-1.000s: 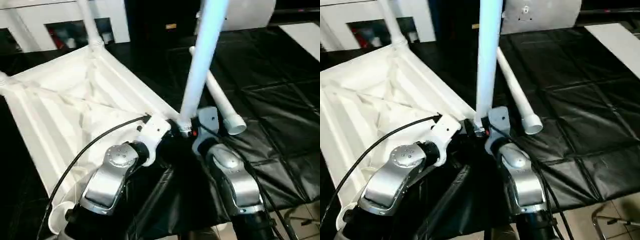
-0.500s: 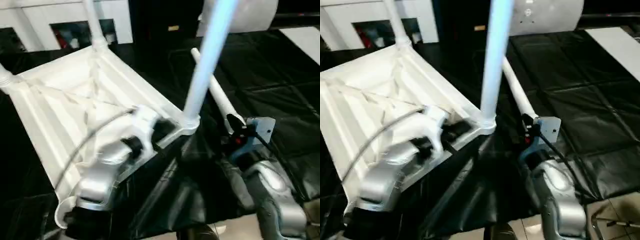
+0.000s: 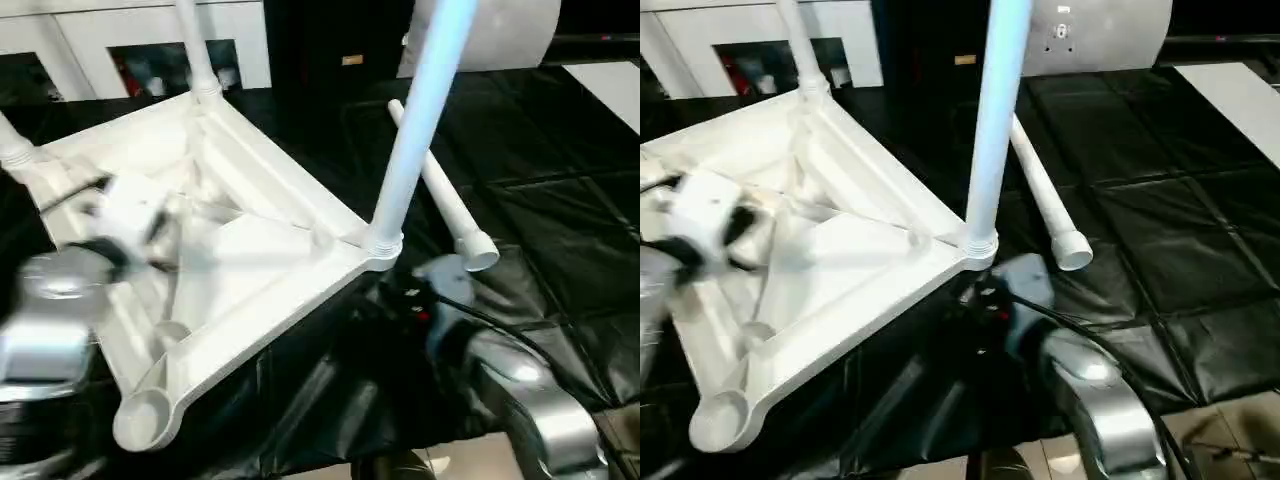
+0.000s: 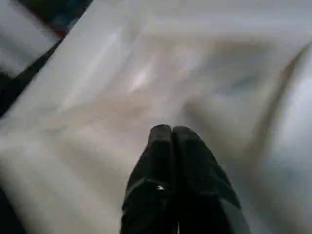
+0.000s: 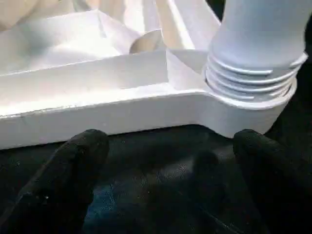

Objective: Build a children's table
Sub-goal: Pick table leg

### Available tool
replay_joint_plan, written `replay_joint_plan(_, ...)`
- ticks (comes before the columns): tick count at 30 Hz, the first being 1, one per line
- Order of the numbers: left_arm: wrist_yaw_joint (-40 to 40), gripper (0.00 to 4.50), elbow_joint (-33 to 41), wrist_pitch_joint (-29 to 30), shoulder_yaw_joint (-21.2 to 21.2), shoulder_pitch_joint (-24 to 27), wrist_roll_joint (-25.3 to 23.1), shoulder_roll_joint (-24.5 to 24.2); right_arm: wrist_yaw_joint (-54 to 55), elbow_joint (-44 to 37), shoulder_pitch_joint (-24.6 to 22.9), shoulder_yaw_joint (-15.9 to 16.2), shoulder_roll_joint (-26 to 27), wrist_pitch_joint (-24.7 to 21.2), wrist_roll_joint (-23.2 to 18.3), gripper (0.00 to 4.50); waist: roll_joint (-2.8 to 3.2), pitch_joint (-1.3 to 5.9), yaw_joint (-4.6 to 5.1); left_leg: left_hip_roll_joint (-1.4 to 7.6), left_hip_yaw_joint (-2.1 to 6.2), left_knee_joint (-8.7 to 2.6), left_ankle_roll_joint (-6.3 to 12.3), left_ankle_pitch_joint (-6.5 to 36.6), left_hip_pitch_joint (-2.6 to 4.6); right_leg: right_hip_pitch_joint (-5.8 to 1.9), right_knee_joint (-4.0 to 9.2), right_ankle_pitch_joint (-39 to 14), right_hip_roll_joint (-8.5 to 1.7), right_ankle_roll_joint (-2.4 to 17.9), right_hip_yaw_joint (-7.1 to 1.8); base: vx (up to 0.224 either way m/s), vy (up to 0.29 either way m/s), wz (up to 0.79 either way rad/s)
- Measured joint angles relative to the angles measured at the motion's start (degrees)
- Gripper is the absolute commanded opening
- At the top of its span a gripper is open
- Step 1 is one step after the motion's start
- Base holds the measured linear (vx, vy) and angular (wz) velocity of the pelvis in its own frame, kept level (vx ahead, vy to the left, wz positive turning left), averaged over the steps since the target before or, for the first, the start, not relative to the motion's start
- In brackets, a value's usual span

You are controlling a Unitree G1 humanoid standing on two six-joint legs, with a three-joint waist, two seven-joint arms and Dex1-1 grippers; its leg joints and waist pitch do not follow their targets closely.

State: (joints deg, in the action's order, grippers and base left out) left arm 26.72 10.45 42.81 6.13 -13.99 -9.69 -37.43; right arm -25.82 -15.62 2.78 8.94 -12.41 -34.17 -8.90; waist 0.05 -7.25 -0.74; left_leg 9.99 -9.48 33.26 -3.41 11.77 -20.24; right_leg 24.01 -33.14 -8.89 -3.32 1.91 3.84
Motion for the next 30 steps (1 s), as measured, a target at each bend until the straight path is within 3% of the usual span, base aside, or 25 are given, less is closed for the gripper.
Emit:
replay_joint_plan(5,-0.1,0.04,0.5,2.8,-1.5,4.8,-3.9,-3.4,0.5,3.4,1.7,2.3,-0.4,-0.9,1.7,4.5,-0.33,0.2,-0.52,0.01,0.05,0.18,-0.17,0.1,0.19,-0.02,-0.02,0.1,0.0,0.1,0.0,0.0,0.0,0.0)
replay_joint_plan(13,2.6,0.04,2.6,7.0,-5.1,7.6,-3.5,-5.5,1.7,9.8,6.4,4.6,2.3,0.7,3.2,4.5,-0.58,0.37,-1.22,0.03,0.05,0.45,-0.5,0.1,0.2,-0.11,-0.09,0.1,-0.01,0.2,-0.03,0.0,0.0,0.0)
replay_joint_plan(17,11.7,0.04,8.8,10.6,-7.7,10.8,3.6,-5.7,2.2,15.3,9.5,5.1,4.0,2.8,4.1,4.5,-0.64,0.43,-1.14,0.02,0.02,0.54,-0.51,0.1,0.21,-0.12,-0.1,0.2,-0.03,0.3,-0.08,0.0,0.0,0.0)
replay_joint_plan(23,24.6,0.04,18.5,11.4,-10.5,16.0,14.2,-10.5,3.5,23.3,13.6,4.0,5.0,6.3,5.5,4.5,-0.52,0.64,-0.91,0.03,-0.06,0.59,-0.59,0.0,0.28,-0.25,-0.36,0.1,-0.05,0.1,-0.13,0.0,0.0,0.0)
replay_joint_plan(27,28.9,0.04,20.7,12.0,-12.1,16.6,20.1,-7.0,4.2,26.1,15.1,2.6,4.9,7.5,6.3,4.5,-0.61,0.69,0.68,0.04,-0.09,0.6,-0.66,0.0,0.3,-0.21,-0.37,0.1,-0.04,0.1,-0.13,0.0,0.0,0.0)
replay_joint_plan(30,29.9,0.04,21.3,12.2,-15.1,15.3,22.8,-2.6,4.3,27.7,15.8,2.0,4.9,8.7,6.4,4.5,-0.65,0.72,1.08,0.06,-0.11,0.62,-0.7,0.0,0.29,-0.15,-0.52,0.1,-0.03,0.2,-0.13,0.0,0.0,0.0)
